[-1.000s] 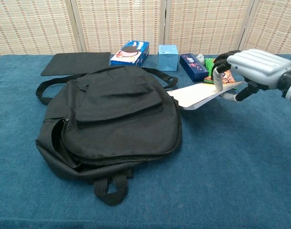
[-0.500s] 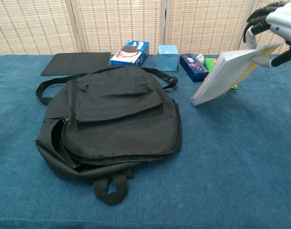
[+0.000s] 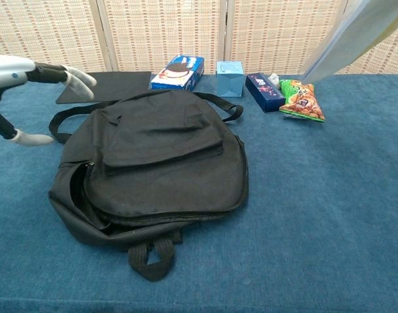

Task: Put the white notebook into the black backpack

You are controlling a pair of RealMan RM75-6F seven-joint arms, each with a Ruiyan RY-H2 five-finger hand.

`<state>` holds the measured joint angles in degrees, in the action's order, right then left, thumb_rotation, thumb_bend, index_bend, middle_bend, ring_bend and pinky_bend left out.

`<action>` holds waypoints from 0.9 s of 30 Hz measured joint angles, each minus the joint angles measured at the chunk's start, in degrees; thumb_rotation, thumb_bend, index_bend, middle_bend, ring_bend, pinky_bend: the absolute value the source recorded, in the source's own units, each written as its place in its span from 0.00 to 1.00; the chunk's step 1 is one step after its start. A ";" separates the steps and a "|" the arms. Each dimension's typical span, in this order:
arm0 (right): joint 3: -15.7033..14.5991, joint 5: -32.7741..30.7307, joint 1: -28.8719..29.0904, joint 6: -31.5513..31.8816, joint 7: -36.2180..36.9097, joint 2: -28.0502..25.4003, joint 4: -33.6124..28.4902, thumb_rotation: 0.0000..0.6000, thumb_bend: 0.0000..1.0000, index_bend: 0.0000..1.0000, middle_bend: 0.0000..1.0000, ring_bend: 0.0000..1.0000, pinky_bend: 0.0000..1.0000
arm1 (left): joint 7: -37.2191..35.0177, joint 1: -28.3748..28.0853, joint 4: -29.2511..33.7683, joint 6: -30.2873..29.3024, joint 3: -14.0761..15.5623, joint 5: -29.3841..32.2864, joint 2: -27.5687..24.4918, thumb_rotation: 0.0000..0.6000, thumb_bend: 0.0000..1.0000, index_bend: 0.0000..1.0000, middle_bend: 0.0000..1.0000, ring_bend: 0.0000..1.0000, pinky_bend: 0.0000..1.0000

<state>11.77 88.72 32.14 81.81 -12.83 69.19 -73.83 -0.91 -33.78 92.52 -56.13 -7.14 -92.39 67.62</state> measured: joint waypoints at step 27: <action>0.48 -0.77 -2.29 1.10 1.88 -0.83 -0.96 1.00 0.62 0.66 0.39 0.17 0.14 | 12.97 -10.28 0.39 17.52 3.91 12.68 7.51 1.00 0.28 0.17 0.10 0.10 0.07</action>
<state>12.25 87.95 29.85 82.91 -10.95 68.36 -74.79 12.06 -44.06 92.91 -38.61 -3.23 -79.72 75.13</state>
